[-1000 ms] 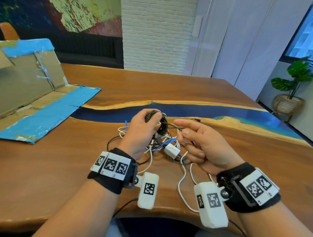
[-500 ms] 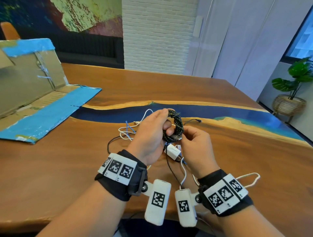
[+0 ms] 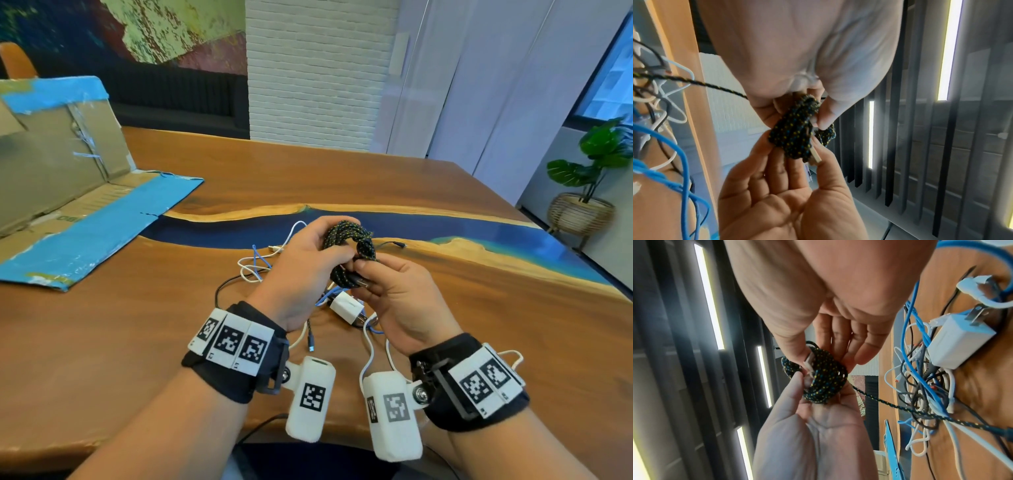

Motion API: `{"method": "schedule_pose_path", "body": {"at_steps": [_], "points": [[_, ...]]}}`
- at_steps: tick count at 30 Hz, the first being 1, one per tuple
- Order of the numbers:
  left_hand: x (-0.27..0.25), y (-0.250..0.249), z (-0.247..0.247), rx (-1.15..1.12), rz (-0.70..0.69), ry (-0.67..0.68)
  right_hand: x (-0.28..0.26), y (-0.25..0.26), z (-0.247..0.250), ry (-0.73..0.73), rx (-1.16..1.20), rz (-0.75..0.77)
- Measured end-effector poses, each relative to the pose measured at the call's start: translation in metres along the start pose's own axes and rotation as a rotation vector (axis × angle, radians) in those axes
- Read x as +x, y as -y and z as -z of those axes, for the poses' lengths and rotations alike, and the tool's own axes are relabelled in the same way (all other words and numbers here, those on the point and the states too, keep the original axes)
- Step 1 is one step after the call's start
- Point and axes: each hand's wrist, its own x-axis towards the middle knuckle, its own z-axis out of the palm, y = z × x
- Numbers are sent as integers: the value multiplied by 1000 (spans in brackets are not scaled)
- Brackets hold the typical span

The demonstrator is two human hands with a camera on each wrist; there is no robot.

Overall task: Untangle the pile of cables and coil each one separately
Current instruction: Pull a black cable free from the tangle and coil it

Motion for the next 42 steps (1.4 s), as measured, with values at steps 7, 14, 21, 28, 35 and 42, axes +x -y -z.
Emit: {"method": "schedule_pose_path", "body": {"at_steps": [7, 14, 21, 28, 35, 42], "points": [[-2, -4, 10, 180, -124, -40, 2, -2, 2, 121, -16, 13], [-2, -7, 17, 217, -72, -41, 0, 1, 7, 430, -61, -98], [0, 0, 16, 410, 10, -211, 7, -7, -1, 229, -29, 22], [-4, 1, 19, 468, 193, -110, 7, -9, 0, 201, -28, 39], [-1, 2, 30, 512, 351, -10, 11, -20, 7, 120, -474, 220], [-5, 5, 25, 388, 426, 35, 17, -26, 9, 65, -423, 196]]}}
